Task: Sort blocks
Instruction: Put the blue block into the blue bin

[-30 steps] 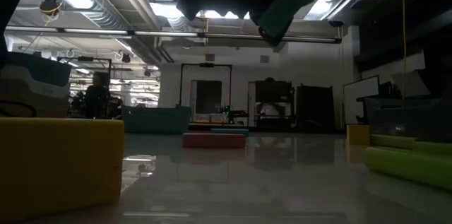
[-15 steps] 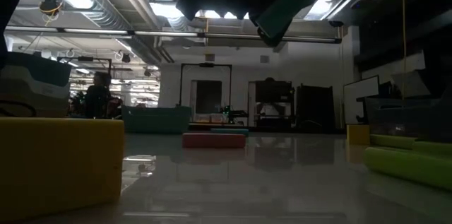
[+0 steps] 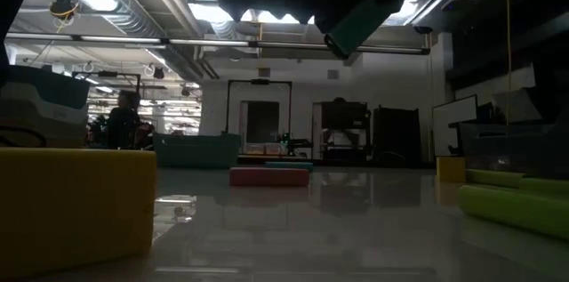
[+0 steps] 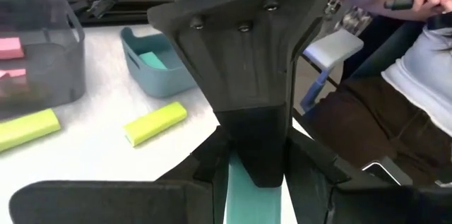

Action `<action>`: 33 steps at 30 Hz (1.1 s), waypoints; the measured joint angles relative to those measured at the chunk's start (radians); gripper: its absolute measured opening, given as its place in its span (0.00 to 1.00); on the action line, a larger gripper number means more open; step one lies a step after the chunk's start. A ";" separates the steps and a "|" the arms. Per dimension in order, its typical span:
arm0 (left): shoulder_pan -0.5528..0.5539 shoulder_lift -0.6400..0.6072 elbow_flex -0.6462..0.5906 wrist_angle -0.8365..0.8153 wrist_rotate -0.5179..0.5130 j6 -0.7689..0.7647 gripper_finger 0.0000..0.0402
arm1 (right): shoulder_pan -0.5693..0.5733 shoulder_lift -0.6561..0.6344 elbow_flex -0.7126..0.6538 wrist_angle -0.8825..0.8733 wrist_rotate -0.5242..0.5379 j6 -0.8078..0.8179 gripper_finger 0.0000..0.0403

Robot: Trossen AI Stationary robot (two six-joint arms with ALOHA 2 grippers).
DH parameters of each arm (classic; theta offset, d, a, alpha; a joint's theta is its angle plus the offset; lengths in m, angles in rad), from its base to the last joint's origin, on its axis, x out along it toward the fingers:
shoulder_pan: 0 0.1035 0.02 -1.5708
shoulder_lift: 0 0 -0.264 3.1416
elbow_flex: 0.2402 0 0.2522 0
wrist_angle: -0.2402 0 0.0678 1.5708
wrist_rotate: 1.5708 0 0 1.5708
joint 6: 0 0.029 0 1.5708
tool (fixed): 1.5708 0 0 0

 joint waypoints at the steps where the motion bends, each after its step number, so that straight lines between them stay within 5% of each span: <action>1: 0.001 0.000 0.000 -0.003 -0.002 -0.011 0.24 | 0.000 0.000 0.000 -0.005 0.001 0.003 0.17; 11: 0.030 -0.003 0.002 -0.059 -0.013 -0.131 0.45 | -0.001 0.002 0.075 -0.195 -0.003 0.073 0.16; 19: 0.058 -0.003 0.002 -0.160 -0.027 0.028 0.50 | 0.000 0.002 0.172 -0.514 -0.074 0.294 0.15; 29: 0.148 -0.003 0.001 -0.349 -0.492 0.141 0.51 | 0.014 0.001 0.249 -0.822 -0.444 0.680 0.17; 33: 0.183 -0.002 0.001 -0.376 -0.587 0.140 0.51 | 0.059 0.001 0.249 -0.870 -0.522 0.787 0.17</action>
